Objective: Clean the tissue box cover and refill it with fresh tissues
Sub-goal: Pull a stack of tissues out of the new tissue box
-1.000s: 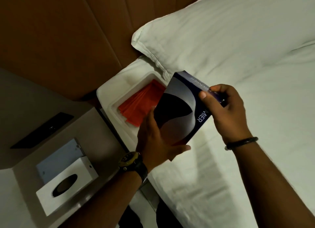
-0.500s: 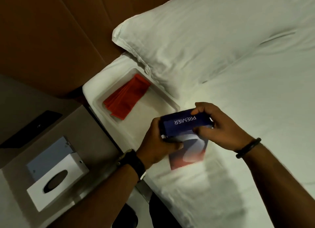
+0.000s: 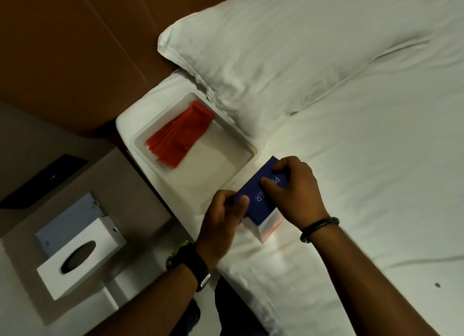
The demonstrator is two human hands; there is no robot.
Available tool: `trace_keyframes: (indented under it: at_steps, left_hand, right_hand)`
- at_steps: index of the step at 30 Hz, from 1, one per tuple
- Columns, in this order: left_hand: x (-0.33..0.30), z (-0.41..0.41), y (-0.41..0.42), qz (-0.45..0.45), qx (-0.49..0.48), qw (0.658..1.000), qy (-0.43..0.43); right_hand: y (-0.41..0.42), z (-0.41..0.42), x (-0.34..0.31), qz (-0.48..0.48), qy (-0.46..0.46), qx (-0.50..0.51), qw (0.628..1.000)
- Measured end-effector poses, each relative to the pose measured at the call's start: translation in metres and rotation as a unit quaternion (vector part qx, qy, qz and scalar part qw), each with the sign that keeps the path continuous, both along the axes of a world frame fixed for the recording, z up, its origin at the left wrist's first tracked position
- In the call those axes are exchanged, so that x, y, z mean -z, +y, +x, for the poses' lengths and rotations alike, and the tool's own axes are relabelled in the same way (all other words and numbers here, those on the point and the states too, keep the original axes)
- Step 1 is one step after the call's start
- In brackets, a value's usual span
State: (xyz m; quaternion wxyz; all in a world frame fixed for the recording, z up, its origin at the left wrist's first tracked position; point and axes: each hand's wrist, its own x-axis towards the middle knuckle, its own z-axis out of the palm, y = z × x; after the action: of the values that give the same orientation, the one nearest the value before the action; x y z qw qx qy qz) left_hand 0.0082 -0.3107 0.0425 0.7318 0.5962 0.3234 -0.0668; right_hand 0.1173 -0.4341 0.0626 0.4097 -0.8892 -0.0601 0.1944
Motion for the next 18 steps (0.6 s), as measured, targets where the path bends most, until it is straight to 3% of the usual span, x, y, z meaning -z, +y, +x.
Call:
trace_keyframes:
  at_steps: [7, 12, 18]
  left_hand:
    - [-0.006, 0.014, 0.007, -0.023, -0.014, 0.999, 0.045]
    - [-0.001, 0.018, 0.023, 0.198, 0.015, 0.980, -0.019]
    - [-0.008, 0.018, 0.029, 0.245, 0.113, 0.961, -0.056]
  right_hand:
    - [0.004, 0.002, -0.013, 0.073, 0.078, 0.066, 0.992]
    - [-0.010, 0.003, -0.021, 0.224, 0.193, 0.104, 0.950]
    - [-0.014, -0.004, -0.020, 0.224, 0.226, 0.129, 0.939]
